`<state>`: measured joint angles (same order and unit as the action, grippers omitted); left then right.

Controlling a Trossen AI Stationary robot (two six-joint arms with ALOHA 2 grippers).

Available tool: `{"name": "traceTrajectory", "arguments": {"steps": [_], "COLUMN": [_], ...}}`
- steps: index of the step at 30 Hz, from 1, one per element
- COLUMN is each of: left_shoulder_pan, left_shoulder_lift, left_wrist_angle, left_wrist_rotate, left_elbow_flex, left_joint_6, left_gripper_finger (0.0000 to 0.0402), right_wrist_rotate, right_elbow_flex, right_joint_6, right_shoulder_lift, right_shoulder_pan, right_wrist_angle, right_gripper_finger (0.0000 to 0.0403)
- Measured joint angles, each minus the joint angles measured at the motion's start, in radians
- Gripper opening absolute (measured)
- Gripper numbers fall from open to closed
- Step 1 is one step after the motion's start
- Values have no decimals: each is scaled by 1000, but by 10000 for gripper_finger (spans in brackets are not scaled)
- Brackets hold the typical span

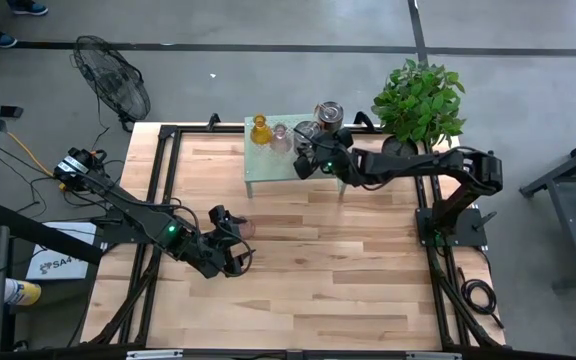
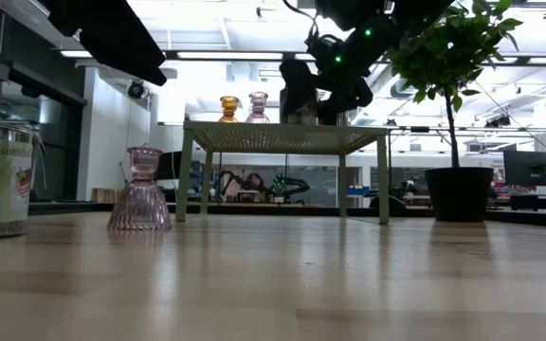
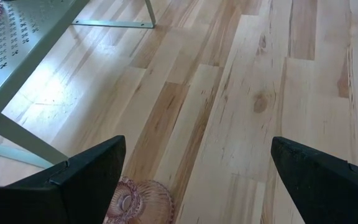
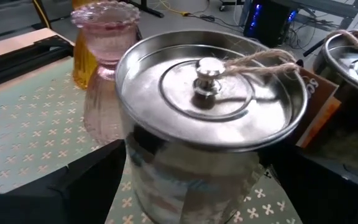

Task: Pick & Place candle stick holders
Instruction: Put the right silver candle on the shelf, then put the silver candle on the shelf

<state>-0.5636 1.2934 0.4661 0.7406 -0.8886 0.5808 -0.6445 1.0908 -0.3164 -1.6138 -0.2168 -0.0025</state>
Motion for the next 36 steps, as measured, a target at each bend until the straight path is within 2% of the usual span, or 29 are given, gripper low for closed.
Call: {"name": "traceTrajectory", "arguments": {"steps": [19, 28, 36], "left_shoulder_pan": [0, 0, 0], "left_shoulder_lift": [0, 0, 0], "left_wrist_angle": [0, 8, 8], "left_wrist_rotate": [0, -1, -3], "left_elbow_flex": [0, 0, 0], "left_joint_6": [0, 0, -1], "left_gripper_finger": [396, 396, 396], "right_wrist_rotate": [-4, 25, -25], "right_elbow_flex": [0, 0, 0], "right_joint_6": [-1, -69, -120], "right_shoulder_lift": [80, 150, 199], "right_shoulder_pan": [24, 43, 155], "right_wrist_angle": [-39, -237, -411], "right_gripper_finger": [390, 390, 390]}}
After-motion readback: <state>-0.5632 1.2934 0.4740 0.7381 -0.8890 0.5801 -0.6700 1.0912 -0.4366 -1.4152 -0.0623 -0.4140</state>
